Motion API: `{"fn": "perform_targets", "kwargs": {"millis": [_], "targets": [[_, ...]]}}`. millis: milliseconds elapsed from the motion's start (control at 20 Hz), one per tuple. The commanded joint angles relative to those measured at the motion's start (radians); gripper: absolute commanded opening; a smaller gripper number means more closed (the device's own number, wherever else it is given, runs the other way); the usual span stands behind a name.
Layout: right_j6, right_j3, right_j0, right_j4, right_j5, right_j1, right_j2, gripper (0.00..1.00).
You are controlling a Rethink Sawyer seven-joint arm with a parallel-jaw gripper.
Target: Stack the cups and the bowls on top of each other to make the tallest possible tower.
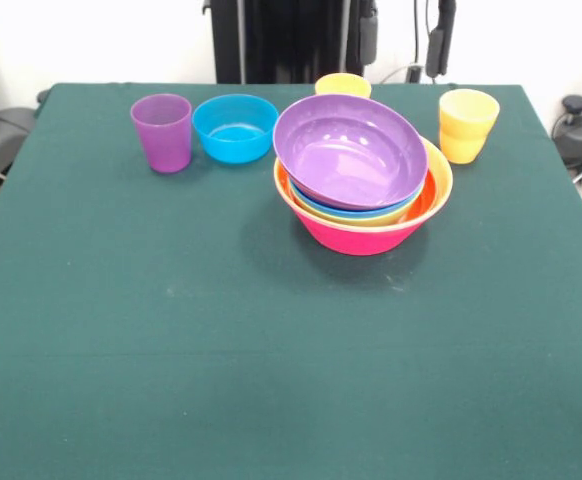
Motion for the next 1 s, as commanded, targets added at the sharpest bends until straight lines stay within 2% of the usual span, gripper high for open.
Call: {"fn": "perform_targets", "kwargs": {"millis": [50,450,800,850,1000], "targets": [[-0.210,0.177,-0.047,-0.033,-0.100,0.064,0.103,1.00],[-0.220,0.252,-0.119,-0.085,-0.225,0.094,0.156,1.00],[-0.203,0.274,-0.162,-0.117,-0.301,0.150,0.216,1.00],[-0.197,0.280,-0.163,-0.114,-0.288,0.138,0.220,1.00],[-0.165,0.273,-0.138,-0.059,-0.105,0.003,0.216,1.00]]}}
